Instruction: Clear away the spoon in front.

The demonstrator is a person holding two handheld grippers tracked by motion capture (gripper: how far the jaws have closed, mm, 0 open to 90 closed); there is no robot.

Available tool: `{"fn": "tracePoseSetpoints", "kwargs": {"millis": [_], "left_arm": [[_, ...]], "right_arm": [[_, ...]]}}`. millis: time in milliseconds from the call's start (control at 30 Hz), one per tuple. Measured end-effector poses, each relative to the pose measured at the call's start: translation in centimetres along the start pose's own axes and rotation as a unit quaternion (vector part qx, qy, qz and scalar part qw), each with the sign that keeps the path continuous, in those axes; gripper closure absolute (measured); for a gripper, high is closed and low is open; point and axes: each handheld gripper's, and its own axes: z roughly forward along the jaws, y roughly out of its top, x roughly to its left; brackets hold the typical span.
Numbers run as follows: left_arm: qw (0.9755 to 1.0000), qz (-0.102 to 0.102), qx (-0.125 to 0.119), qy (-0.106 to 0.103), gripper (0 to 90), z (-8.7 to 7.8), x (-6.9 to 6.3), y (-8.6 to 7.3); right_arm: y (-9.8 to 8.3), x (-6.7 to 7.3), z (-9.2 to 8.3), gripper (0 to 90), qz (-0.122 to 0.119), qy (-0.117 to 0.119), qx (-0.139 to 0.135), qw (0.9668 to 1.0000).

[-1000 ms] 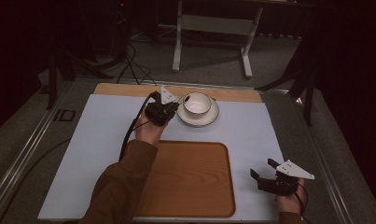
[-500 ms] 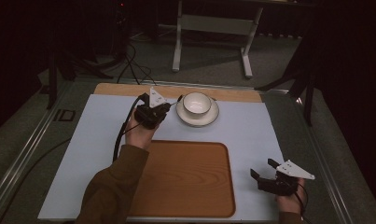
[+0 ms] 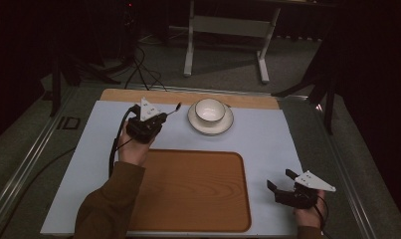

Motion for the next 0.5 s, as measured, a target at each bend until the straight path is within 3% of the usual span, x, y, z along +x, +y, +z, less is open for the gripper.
{"fn": "tracePoseSetpoints", "kwargs": {"millis": [500], "left_arm": [[0.9997, -0.012, 0.006, 0.022, 89.1, -1.9, 1.0, -2.7]], "right_arm": [[0.0, 0.0, -0.1, 14.0, -0.001, -0.002, -0.002, 1.0]]}}
